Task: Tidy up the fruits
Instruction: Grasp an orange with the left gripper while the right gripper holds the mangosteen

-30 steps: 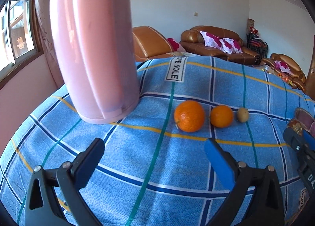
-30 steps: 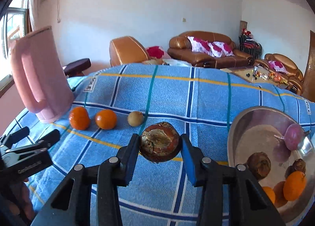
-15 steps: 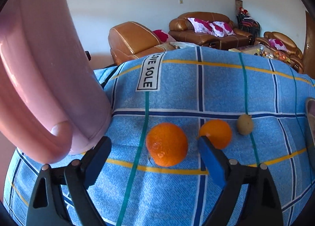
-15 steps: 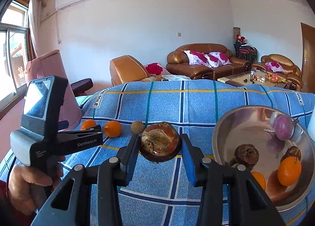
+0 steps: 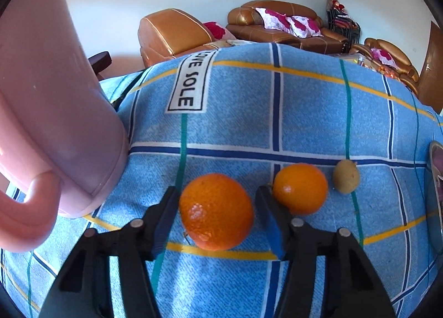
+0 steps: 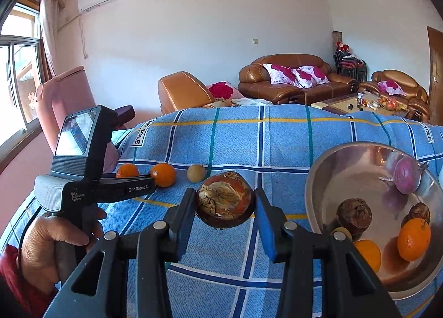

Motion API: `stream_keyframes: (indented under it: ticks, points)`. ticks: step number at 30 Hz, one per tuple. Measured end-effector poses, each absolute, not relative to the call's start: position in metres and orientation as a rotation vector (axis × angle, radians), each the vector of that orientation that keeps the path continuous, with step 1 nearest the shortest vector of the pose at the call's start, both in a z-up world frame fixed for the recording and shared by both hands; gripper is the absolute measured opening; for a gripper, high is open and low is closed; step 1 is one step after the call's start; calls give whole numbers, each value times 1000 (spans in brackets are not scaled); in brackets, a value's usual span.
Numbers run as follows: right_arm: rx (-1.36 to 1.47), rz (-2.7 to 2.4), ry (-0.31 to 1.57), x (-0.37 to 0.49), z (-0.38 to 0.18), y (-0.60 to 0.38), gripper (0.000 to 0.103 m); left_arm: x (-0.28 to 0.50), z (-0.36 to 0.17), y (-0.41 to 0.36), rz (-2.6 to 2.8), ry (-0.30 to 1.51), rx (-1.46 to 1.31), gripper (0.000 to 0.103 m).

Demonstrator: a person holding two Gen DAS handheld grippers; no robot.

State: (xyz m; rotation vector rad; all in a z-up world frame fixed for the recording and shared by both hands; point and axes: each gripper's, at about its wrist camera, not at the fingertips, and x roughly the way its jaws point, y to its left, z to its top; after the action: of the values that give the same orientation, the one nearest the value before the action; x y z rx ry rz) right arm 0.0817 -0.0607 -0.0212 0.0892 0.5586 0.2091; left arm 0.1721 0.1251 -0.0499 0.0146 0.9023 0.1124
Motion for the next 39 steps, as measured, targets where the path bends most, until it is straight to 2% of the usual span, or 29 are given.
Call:
stream_keyframes:
  ticks: [1, 6, 13, 17, 39]
  points:
    - [89, 209, 558, 82, -21, -61, 44, 173, -50, 124, 109, 900, 17, 46]
    - [84, 200, 544, 79, -20, -60, 44, 169, -45, 124, 102, 874, 16, 46]
    - [43, 167, 451, 65, -15, -57, 44, 136, -27, 115, 153, 693, 70, 46]
    - [-13, 135, 378, 57, -10, -52, 44, 119, -21, 114, 154, 651, 51, 45]
    - [-14, 80, 380, 15, -7, -71, 44, 23, -9, 70, 113, 540, 31, 46]
